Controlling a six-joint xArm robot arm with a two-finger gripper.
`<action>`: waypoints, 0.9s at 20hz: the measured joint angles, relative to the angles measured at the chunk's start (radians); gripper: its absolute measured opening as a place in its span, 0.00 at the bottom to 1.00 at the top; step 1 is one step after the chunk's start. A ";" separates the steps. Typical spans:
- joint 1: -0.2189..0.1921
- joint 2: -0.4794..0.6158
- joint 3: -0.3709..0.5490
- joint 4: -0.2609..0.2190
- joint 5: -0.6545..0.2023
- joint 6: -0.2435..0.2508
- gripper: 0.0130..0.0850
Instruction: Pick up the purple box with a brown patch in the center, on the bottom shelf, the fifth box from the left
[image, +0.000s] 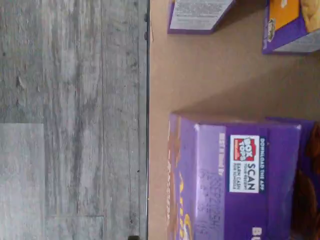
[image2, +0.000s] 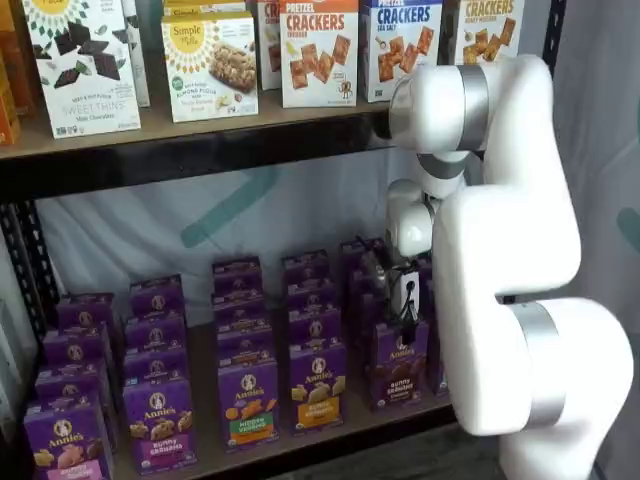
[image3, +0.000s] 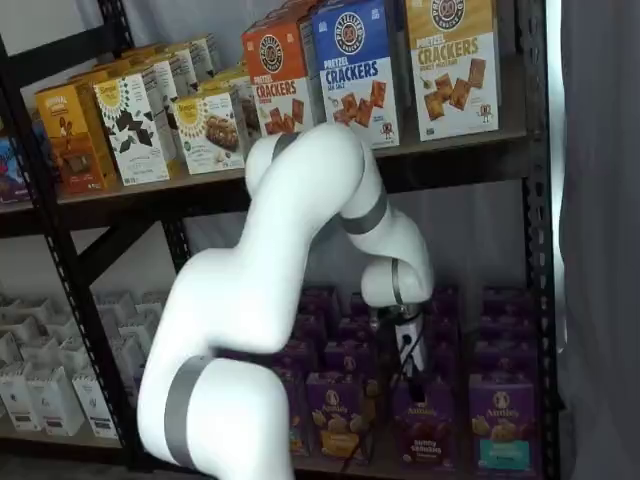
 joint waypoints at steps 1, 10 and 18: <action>0.000 0.004 -0.002 -0.002 0.001 0.002 1.00; -0.001 0.026 -0.003 -0.020 -0.016 0.018 1.00; -0.002 0.039 -0.005 0.012 -0.040 -0.010 1.00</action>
